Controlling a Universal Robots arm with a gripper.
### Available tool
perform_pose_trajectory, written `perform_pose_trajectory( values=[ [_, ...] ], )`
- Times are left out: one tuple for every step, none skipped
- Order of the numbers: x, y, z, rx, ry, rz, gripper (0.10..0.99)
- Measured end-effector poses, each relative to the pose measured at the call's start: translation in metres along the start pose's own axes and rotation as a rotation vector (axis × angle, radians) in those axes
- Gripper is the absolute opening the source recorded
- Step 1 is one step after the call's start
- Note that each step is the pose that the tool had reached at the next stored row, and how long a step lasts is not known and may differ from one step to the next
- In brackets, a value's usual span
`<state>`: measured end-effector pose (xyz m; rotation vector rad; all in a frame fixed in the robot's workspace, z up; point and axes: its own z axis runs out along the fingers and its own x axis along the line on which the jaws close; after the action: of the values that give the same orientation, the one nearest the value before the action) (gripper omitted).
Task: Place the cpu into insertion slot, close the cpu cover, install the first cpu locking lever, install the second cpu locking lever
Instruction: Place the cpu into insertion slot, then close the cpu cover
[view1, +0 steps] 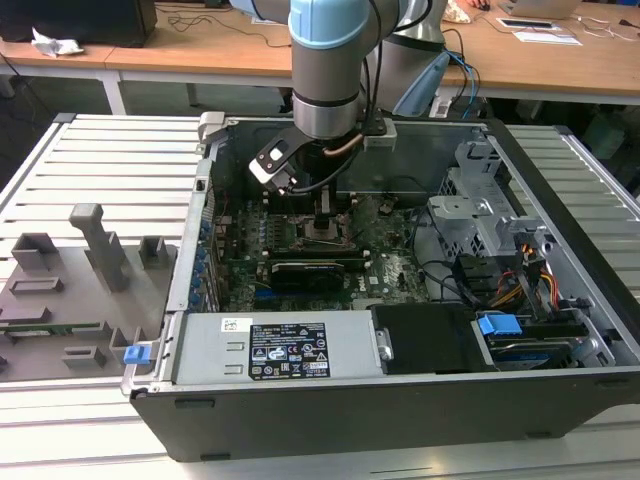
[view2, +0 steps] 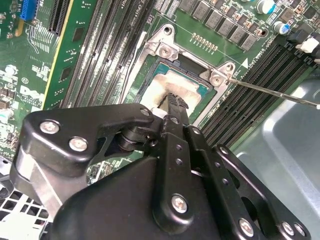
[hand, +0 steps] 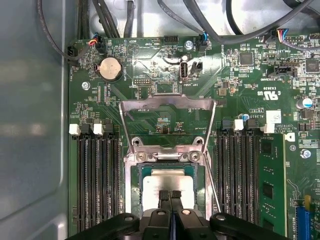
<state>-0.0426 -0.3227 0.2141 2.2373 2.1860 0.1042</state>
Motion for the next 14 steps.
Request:
perform_pose_trajectory(
  values=[
    [0.0,0.0,-0.0002,0.0,0.0001,0.0,0.106],
    [0.0,0.0,-0.0004,0.0,0.0,0.0,0.106],
    [0.0,0.0,-0.0006,0.0,-0.0002,0.0,0.106],
    [0.0,0.0,-0.0008,0.0,-0.0001,0.0,0.106],
    [0.0,0.0,-0.0008,0.0,0.0001,0.0,0.106],
    [0.0,0.0,-0.0009,0.0,0.0,0.0,0.106],
    [0.0,0.0,-0.0011,0.0,-0.0001,0.0,0.106],
    [0.0,0.0001,-0.0013,0.0,-0.0002,0.0,0.106],
    [0.0,0.0,-0.0014,0.0,-0.0002,0.0,0.106],
    [0.0,0.0001,-0.0017,0.0,-0.0002,0.0,0.106],
    [0.0,0.0001,-0.0018,0.0,-0.0002,0.0,0.106],
    [0.0,0.0001,-0.0019,0.0,-0.0001,0.0,0.106],
    [0.0,0.0001,-0.002,0.0,-0.0002,0.0,0.106],
    [0.0,0.0001,-0.0024,0.0,-0.0005,0.0,0.106]
  ],
)
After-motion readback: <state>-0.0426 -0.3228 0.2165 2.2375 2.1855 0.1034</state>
